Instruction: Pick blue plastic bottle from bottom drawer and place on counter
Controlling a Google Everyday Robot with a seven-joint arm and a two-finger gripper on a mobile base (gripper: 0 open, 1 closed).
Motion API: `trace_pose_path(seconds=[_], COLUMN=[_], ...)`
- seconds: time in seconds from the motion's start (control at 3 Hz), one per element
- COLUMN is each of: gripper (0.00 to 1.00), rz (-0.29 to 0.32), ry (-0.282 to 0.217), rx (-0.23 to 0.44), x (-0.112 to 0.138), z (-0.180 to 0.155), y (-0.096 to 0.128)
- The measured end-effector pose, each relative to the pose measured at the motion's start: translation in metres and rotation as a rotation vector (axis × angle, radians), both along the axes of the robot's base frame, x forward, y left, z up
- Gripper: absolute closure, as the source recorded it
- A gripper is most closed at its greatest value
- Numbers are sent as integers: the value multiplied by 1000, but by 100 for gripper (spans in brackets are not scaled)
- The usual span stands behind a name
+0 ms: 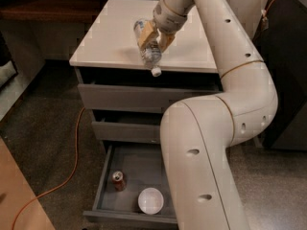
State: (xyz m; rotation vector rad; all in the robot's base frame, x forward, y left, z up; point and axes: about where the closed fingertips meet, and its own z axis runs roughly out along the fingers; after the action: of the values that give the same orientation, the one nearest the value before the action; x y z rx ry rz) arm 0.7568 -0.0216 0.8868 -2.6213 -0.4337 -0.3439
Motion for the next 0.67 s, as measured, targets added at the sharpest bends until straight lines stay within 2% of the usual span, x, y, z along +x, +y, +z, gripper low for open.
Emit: trace_pose_path(seconds=[0.33,0.67], gripper=[7,0], rz=[-12,-20], ry=[-28,-47], rx=[17,30], x=[10,18], z=[0,-1], y=[6,11])
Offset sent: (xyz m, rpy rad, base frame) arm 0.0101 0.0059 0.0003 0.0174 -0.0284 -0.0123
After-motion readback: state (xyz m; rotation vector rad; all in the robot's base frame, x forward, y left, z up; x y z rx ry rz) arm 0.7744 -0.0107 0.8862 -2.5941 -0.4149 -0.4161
